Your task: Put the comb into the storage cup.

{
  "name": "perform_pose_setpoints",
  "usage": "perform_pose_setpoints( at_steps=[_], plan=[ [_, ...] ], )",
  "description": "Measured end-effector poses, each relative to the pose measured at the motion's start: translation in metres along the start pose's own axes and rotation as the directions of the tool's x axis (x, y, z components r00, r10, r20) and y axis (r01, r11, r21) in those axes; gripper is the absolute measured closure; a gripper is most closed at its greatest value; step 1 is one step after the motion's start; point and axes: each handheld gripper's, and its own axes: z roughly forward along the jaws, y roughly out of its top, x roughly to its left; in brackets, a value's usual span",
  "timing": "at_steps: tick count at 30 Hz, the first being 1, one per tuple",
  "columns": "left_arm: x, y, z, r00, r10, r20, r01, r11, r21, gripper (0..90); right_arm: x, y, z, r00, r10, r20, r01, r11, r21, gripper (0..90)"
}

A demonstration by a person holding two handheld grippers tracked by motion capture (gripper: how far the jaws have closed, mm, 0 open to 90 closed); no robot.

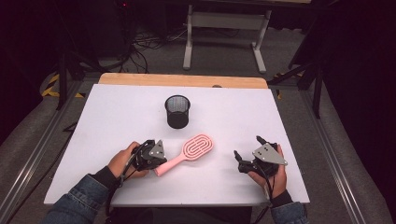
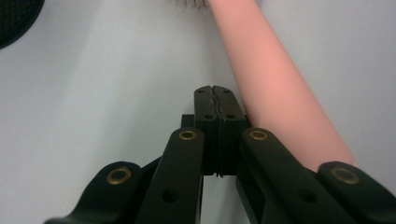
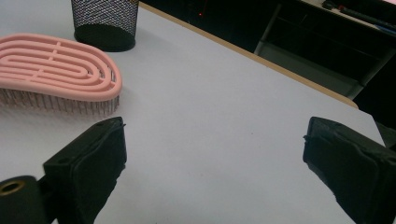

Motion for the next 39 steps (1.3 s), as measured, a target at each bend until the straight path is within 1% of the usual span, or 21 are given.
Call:
perform_pose_setpoints(
  at_steps=[2,3,5,12,13,17,22,26,27,29,30,31,32,33,34,35,36,37,39],
  plan=[
    [-0.003,-0.001,-0.001,1.0000,0.001,-0.003,-0.001,1.0000,0.005,89.1,0.000,0.000,0.000,1.0000,-0.003,0.000,0.003,1.000,0.002,7.0],
    [-0.004,-0.002,-0.002,0.9999,0.010,0.000,-0.010,0.9999,0.005,88.8,0.000,0.000,0.000,1.0000,-0.003,-0.001,0.003,1.000,0.002,7.0],
    [-0.006,-0.002,-0.003,0.9999,0.014,0.000,-0.014,0.9999,0.006,88.6,0.000,0.000,0.000,1.0000,-0.003,-0.001,0.003,1.000,0.004,7.0],
    [-0.009,-0.008,-0.007,1.0000,0.002,0.000,-0.002,1.0000,0.007,87.5,0.000,-0.001,0.001,1.0000,-0.004,-0.004,0.004,1.000,0.008,7.0],
    [-0.008,-0.009,-0.007,1.0000,-0.008,-0.005,0.008,1.0000,-0.005,86.5,-0.001,-0.001,0.001,1.0000,-0.003,-0.005,0.003,1.000,0.009,7.0],
    [-0.006,-0.010,-0.009,0.9997,-0.022,-0.013,0.022,0.9997,-0.011,84.7,-0.002,-0.001,0.001,1.0000,-0.001,-0.002,0.001,1.000,0.009,7.0],
    [-0.003,-0.011,-0.014,0.9989,-0.036,-0.029,0.035,0.9991,-0.023,79.9,-0.001,-0.001,0.001,1.0000,-0.001,-0.005,0.001,1.000,0.011,7.1],
    [0.002,-0.012,-0.020,0.9967,-0.066,-0.046,0.064,0.9965,-0.054,77.3,-0.001,-0.001,0.001,1.0000,-0.001,-0.005,0.001,1.000,0.011,7.1],
    [0.003,-0.012,-0.022,0.9954,-0.082,-0.049,0.078,0.9946,-0.068,75.9,-0.001,-0.001,0.001,1.0000,0.000,-0.005,0.000,1.000,0.011,7.1],
    [0.005,-0.009,-0.024,0.9925,-0.105,-0.063,0.099,0.9907,-0.093,69.7,-0.001,-0.002,0.002,1.0000,-0.005,-0.007,0.005,1.000,0.015,7.1],
    [0.005,-0.009,-0.024,0.9925,-0.105,-0.063,0.099,0.9907,-0.093,65.0,-0.001,-0.002,0.002,1.0000,-0.005,-0.007,0.005,1.000,0.015,7.1],
    [0.007,-0.007,-0.025,0.9908,-0.117,-0.069,0.110,0.9893,-0.096,65.0,-0.001,-0.002,0.003,0.9999,-0.007,-0.007,0.007,1.000,0.016,7.1],
    [0.007,-0.004,-0.026,0.9874,-0.134,-0.085,0.125,0.9868,-0.104,54.2,0.000,-0.002,0.003,0.9999,-0.007,-0.008,0.007,1.000,0.017,7.1],
    [0.007,-0.004,-0.026,0.9874,-0.134,-0.085,0.125,0.9868,-0.104,50.0,0.000,-0.002,0.003,0.9999,-0.007,-0.008,0.007,1.000,0.017,7.1],
    [0.007,-0.002,-0.028,0.9845,-0.151,-0.089,0.140,0.9832,-0.116,45.0,0.000,-0.002,0.003,0.9999,-0.006,-0.008,0.007,1.000,0.018,7.1],
    [0.008,0.001,-0.029,0.9800,-0.183,-0.078,0.170,0.9752,-0.142,41.3,0.000,-0.002,0.003,0.9999,-0.008,-0.008,0.008,1.000,0.019,7.1],
    [0.008,0.001,-0.029,0.9800,-0.183,-0.078,0.170,0.9752,-0.142,37.0,0.000,-0.002,0.003,0.9999,-0.008,-0.008,0.008,1.000,0.019,7.1],
    [0.009,0.003,-0.029,0.9770,-0.202,-0.069,0.190,0.9704,-0.149,37.0,0.000,-0.002,0.004,0.9999,-0.010,-0.008,0.010,1.000,0.020,7.1],
    [0.010,0.005,-0.025,0.9715,-0.229,-0.062,0.218,0.9651,-0.145,27.8,0.000,-0.002,0.004,0.9999,-0.010,-0.010,0.010,1.000,0.022,7.1]
  ],
)
